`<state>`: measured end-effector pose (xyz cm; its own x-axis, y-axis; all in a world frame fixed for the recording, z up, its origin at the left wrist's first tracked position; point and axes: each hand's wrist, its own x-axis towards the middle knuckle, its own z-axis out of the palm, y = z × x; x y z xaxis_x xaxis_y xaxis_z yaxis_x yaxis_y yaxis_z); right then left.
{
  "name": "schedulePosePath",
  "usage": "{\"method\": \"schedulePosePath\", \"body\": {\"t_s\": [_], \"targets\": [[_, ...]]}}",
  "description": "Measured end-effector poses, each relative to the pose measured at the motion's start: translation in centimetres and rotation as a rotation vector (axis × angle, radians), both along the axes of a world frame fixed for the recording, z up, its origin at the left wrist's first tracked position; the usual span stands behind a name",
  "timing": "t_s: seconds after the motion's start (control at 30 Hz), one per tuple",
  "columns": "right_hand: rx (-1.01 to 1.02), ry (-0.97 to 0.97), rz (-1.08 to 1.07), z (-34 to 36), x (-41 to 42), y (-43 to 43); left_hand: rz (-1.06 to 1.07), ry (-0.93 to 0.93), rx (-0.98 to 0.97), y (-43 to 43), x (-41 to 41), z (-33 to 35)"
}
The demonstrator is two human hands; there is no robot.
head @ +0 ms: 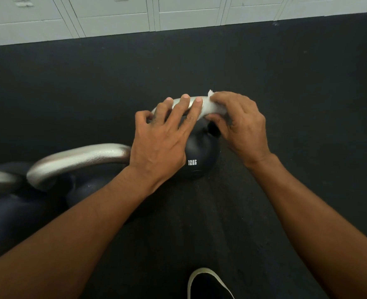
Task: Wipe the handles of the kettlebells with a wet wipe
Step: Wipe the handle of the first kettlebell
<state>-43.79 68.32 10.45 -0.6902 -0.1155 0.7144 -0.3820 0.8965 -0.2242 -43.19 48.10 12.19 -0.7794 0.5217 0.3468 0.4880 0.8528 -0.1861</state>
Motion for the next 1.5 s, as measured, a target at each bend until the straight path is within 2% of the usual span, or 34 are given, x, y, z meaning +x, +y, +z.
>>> {"method": "schedulePosePath", "body": {"t_s": [0.2,0.3,0.7,0.83,0.93,1.0,1.17,1.33,1.43,1.5], "targets": [[-0.004,0.148,-0.019,-1.1,-0.6,-1.1,0.002,-0.021,0.009,0.0,0.1,0.1],[-0.046,0.106,0.011,-0.6,-0.4,-0.5,-0.004,-0.034,0.015,0.0,0.1,0.3],[0.012,-0.590,0.146,5.3,-2.4,-0.2,0.002,-0.052,-0.025,0.0,0.8,0.5],[0.218,-0.783,0.106,6.9,-5.0,-0.3,0.011,-0.068,-0.034,0.1,0.9,0.9],[0.189,-0.770,0.135,7.4,-4.1,-0.5,0.007,-0.078,-0.025,0.0,1.1,1.1],[0.171,-0.657,0.108,6.3,-1.7,-1.0,0.004,-0.080,-0.008,0.0,1.1,1.2],[0.397,-0.460,0.005,1.1,4.0,-2.0,-0.024,-0.109,0.052,-0.1,1.0,1.4],[0.457,-0.400,-0.040,-1.1,4.7,-2.5,-0.033,-0.147,0.131,-0.2,1.0,1.6],[0.390,-0.423,-0.065,0.0,4.0,-2.4,-0.057,-0.142,0.181,-0.5,0.7,1.6],[0.311,-0.505,-0.039,1.8,2.5,-2.3,-0.059,-0.127,0.167,-0.5,0.5,1.4]]}}
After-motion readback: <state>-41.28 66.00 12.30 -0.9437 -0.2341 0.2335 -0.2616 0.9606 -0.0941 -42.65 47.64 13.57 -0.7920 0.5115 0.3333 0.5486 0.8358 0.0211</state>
